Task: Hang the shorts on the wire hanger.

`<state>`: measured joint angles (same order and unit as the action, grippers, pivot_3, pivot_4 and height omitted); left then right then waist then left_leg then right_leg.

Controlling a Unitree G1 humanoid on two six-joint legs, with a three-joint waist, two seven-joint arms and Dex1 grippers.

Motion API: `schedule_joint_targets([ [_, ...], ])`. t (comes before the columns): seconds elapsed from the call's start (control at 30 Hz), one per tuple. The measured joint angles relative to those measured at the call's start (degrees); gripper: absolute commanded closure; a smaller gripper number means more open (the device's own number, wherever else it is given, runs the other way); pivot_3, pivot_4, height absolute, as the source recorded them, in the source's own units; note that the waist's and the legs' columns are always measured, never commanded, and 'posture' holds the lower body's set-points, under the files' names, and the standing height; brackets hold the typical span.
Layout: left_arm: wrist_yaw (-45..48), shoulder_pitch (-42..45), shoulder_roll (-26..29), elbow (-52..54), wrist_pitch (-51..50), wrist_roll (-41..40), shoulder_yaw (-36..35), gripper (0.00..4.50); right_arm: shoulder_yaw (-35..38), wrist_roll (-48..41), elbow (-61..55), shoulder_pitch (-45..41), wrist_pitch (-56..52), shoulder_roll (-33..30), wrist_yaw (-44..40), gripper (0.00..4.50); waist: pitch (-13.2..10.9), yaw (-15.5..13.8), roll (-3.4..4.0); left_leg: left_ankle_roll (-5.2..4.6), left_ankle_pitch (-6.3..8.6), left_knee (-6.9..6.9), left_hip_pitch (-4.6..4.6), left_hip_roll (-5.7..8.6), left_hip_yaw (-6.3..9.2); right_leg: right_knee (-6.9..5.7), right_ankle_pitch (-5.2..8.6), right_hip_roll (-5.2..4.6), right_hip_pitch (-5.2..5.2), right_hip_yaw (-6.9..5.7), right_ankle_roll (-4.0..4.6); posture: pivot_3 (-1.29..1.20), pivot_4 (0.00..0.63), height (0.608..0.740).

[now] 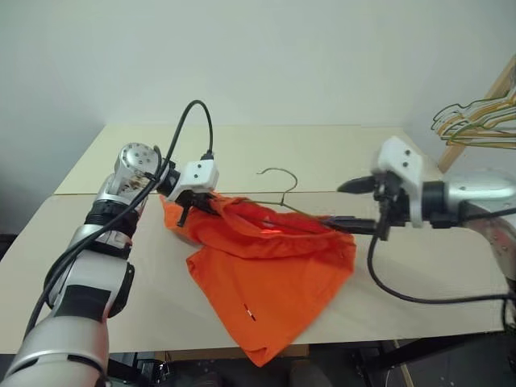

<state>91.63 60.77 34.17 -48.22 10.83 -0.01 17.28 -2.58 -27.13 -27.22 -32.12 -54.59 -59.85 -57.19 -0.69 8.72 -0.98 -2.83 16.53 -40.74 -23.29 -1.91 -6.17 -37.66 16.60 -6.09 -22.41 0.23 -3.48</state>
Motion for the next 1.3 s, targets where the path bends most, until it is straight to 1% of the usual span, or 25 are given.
schedule_joint_targets([
  [0.07, 0.13, 0.02, -0.28, 0.02, -0.1, 0.0, -0.18, 4.5, -6.51, 4.06, -0.05, -0.1, 2.05, 0.05, 0.39, 0.01, 0.0, 0.43, 0.0, -0.03, 0.02, 0.0, 0.08, 0.0, -0.08, 0.07, 0.0, 0.01, -0.02, 0.12, 0.0, -0.19, 0.0, 0.74],
  [0.1, 0.15, 0.02, -0.43, 0.04, -0.11, 0.0, -0.19, 4.5, -8.27, 4.85, 0.07, -0.2, 2.26, 0.48, 0.51, 0.01, 0.0, 0.48, 0.0, -0.04, 0.02, 0.0, 0.08, -0.01, -0.09, 0.07, 0.0, 0.02, -0.04, 0.14, 0.0, -0.19, 0.0, 0.74],
  [0.13, 0.2, 0.02, -0.45, 0.02, -0.15, 0.01, -0.19, 4.5, -10.23, 5.93, 0.57, -0.72, 2.43, 1.26, 0.86, 0.18, 0.0, 0.62, 0.0, -0.03, 0.02, 0.0, 0.09, -0.01, -0.09, 0.07, 0.01, 0.03, -0.07, 0.15, 0.0, -0.19, 0.0, 0.74],
  [0.2, 0.28, 0.11, -0.76, 0.1, -0.27, 0.02, -0.24, 4.5, -17.62, 11.57, 4.26, -4.15, 3.4, 3.42, 1.95, 0.52, -0.01, 1.09, 0.01, -0.02, 0.01, 0.0, 0.1, 0.01, -0.11, 0.06, 0.01, 0.03, -0.1, 0.19, 0.0, -0.18, 0.0, 0.74],
  [0.3, 0.38, 0.1, -0.73, 0.16, -0.58, 0.04, -0.27, 4.5, -21.79, 15.65, 8.0, -6.53, 4.44, 5.52, 2.26, 1.42, -0.01, 1.22, 0.02, 0.19, -0.11, 0.03, 0.05, 0.01, -0.08, -0.06, 0.01, 0.04, -0.11, 0.15, 0.0, -0.17, 0.0, 0.74],
  [0.37, 0.39, 0.1, -0.67, 0.16, -0.76, 0.05, -0.3, 4.5, -22.03, 15.98, 9.07, -7.65, 4.6, 6.79, 1.58, 2.11, -0.01, 1.2, 0.01, 0.21, -0.12, 0.03, -0.01, 0.04, -0.04, -0.06, 0.01, 0.03, -0.11, 0.14, -0.01, -0.16, 0.0, 0.74],
  [0.4, 0.39, 0.09, -0.64, 0.19, -0.78, 0.04, -0.33, 4.5, -22.02, 16.0, 9.11, -7.84, 4.79, 6.84, 1.08, 2.36, -0.01, 1.17, 0.01, 0.19, -0.11, 0.03, -0.01, 0.04, -0.03, -0.05, 0.01, 0.02, -0.11, 0.13, -0.01, -0.16, 0.0, 0.74],
  [0.53, 0.44, -0.04, -0.08, 1.17, -0.93, 0.04, -0.48, 4.5, -21.91, 15.8, 9.1, -7.91, 5.43, 6.84, -1.17, 3.67, -0.01, 1.03, 0.01, 0.15, -0.09, 0.01, -0.03, 0.08, -0.03, 0.02, 0.02, -0.05, -0.07, 0.14, -0.07, -0.16, 0.0, 0.74],
  [0.57, 0.47, -0.07, 0.01, 1.44, -0.92, 0.03, -0.51, 4.5, -21.87, 15.72, 9.09, -7.9, 5.45, 6.83, -1.69, 4.15, -0.01, 0.96, 0.01, 0.16, -0.09, 0.01, 0.0, 0.08, -0.03, 0.01, 0.02, -0.05, -0.04, 0.15, -0.08, -0.16, 0.0, 0.74],
  [0.6, 0.58, -0.2, 0.08, 1.64, -0.87, 0.03, -0.51, 4.5, -21.78, 15.69, 9.05, -7.8, 5.47, 6.83, -2.08, 4.39, -0.01, 0.93, 0.01, 0.16, -0.09, 0.01, 0.01, 0.08, -0.04, 0.01, 0.02, -0.05, -0.03, 0.15, -0.08, -0.16, 0.0, 0.74],
  [0.63, 0.6, -0.34, 0.1, 1.68, -0.74, 0.0, -0.52, 4.5, -21.69, 15.64, 8.93, -7.67, 5.55, 6.8, -2.56, 4.45, -0.01, 0.9, 0.01, 0.16, -0.09, 0.01, 0.03, 0.08, -0.04, -0.01, 0.02, -0.05, -0.03, 0.15, -0.08, -0.16, 0.0, 0.74],
  [0.7, 0.64, -0.76, 0.16, 1.75, -0.56, -0.17, -0.43, 3.88, -21.45, 15.25, 8.41, -7.17, 5.56, 6.71, -3.58, 4.5, -0.01, 0.86, 0.01, 0.16, -0.09, 0.01, 0.04, 0.07, -0.03, -0.03, 0.02, -0.04, -0.03, 0.16, -0.08, -0.17, 0.0, 0.74],
  [0.73, 0.65, -0.81, 0.25, 1.87, -0.49, -0.74, -0.13, 3.67, -21.2, 14.86, 8.19, -6.81, 5.55, 6.47, -4.13, 4.5, -0.01, 0.83, 0.01, 0.16, -0.09, 0.01, 0.02, 0.07, -0.03, -0.02, 0.02, -0.04, -0.03, 0.16, -0.08, -0.17, 0.0, 0.74],
  [0.8, 0.66, -0.8, 0.81, 2.46, -0.29, -2.55, -0.03, 3.03, -20.46, 13.89, 7.63, -5.63, 5.5, 6.07, -5.22, 4.5, -0.01, 0.81, 0.01, 0.14, -0.08, 0.01, 0.02, 0.07, -0.03, 0.0, 0.02, -0.04, -0.03, 0.16, -0.08, -0.17, 0.0, 0.74],
  [0.9, 0.66, -0.78, 1.05, 2.67, -1.03, -5.19, -0.02, 2.24, -18.73, 11.95, 6.76, -4.01, 4.15, 5.57, -6.31, 4.5, -0.01, 0.73, 0.02, 0.14, -0.07, 0.01, 0.0, 0.07, -0.03, 0.01, 0.02, -0.05, -0.04, 0.15, -0.08, -0.18, 0.0, 0.74],
  [0.93, 0.66, -0.71, 1.07, 2.67, -1.26, -6.22, -0.03, 1.84, -17.47, 10.9, 6.04, -2.91, 3.26, 5.16, -6.45, 4.5, -0.01, 0.64, 0.01, 0.14, -0.07, 0.01, 0.0, 0.06, 0.0, 0.01, 0.02, -0.05, -0.03, 0.13, -0.08, -0.18, 0.0, 0.74],
  [1.0, 0.67, -0.32, 1.34, 2.62, -1.95, -7.54, -0.11, 1.22, -14.87, 8.5, 4.82, -0.53, 1.01, 4.77, -6.5, 4.5, -0.01, 0.53, 0.01, 0.14, -0.07, 0.0, -0.01, 0.07, 0.0, 0.02, 0.02, -0.05, -0.01, 0.12, -0.08, -0.19, 0.0, 0.74],
  [1.03, 0.67, -0.07, 1.71, 2.6, -2.41, -8.41, -0.22, 0.79, -13.76, 7.28, 4.31, 0.6, -0.35, 4.61, -6.36, 4.5, -0.01, 0.51, 0.01, 0.14, -0.08, 0.0, 0.02, 0.07, -0.02, 0.02, 0.02, -0.05, -0.01, 0.16, -0.08, -0.19, 0.0, 0.74],
  [1.07, 0.67, 0.16, 2.0, 2.61, -2.69, -9.12, -0.25, 0.59, -12.95, 6.48, 3.96, 1.44, -1.26, 4.56, -6.23, 4.5, -0.01, 0.49, 0.01, 0.14, -0.08, -0.01, 0.02, 0.07, -0.02, 0.01, 0.02, -0.05, 0.0, 0.16, -0.08, -0.19, 0.0, 0.74],
  [1.1, 0.67, 0.45, 2.45, 2.97, -3.85, -10.58, -0.25, 0.3, -10.64, 4.92, 2.89, 3.56, -3.64, 4.53, -5.46, 4.5, -0.01, 0.45, 0.01, 0.14, -0.08, 0.0, 0.03, 0.06, -0.01, 0.01, 0.02, -0.05, 0.01, 0.16, -0.08, -0.19, 0.0, 0.74],
  [1.13, 0.67, 0.45, 3.04, 3.29, -4.32, -11.38, -0.28, 0.11, -9.71, 4.26, 2.66, 4.4, -4.77, 4.51, -5.08, 4.5, -0.01, 0.4, 0.01, 0.14, -0.08, -0.01, 0.04, 0.06, -0.01, 0.0, 0.02, -0.05, 0.02, 0.16, -0.08, -0.2, 0.0, 0.74],
  [1.2, 0.67, 0.65, 3.56, 4.35, -6.2, -13.36, -1.22, 0.03, -4.6, 2.34, 1.18, 8.92, -8.49, 4.69, -3.03, 4.5, -0.01, 0.18, 0.01, 0.14, -0.07, 0.0, 0.03, 0.05, 0.0, 0.02, 0.02, -0.04, 0.04, 0.15, -0.08, -0.21, 0.0, 0.74],
  [1.23, 0.67, 0.66, 3.94, 4.99, -7.24, -14.39, -2.83, 0.03, -1.4, 1.51, 0.65, 11.88, -10.98, 5.09, -1.44, 4.5, 0.0, -0.02, 0.01, 0.13, -0.07, -0.01, 0.03, 0.06, 0.0, 0.04, 0.02, -0.05, 0.04, 0.15, -0.08, -0.21, 0.0, 0.74],
  [1.27, 0.39, 0.63, 4.1, 6.17, -9.87, -16.15, -5.61, 0.03, 5.49, 0.21, -0.27, 16.12, -15.55, 7.8, 1.33, 4.5, 0.0, -0.18, 0.0, 0.13, -0.07, -0.02, 0.01, 0.06, 0.01, 0.03, 0.02, -0.05, 0.06, 0.14, -0.09, -0.22, 0.0, 0.74],
  [1.3, 0.22, 0.62, 4.28, 6.58, -11.03, -16.72, -6.69, 0.03, 8.04, -0.27, -0.51, 17.46, -17.43, 8.91, 2.52, 4.5, 0.0, -0.2, 0.0, 0.13, -0.07, -0.03, 0.02, 0.07, 0.0, 0.02, 0.02, -0.06, 0.06, 0.16, -0.11, -0.22, 0.0, 0.74],
])
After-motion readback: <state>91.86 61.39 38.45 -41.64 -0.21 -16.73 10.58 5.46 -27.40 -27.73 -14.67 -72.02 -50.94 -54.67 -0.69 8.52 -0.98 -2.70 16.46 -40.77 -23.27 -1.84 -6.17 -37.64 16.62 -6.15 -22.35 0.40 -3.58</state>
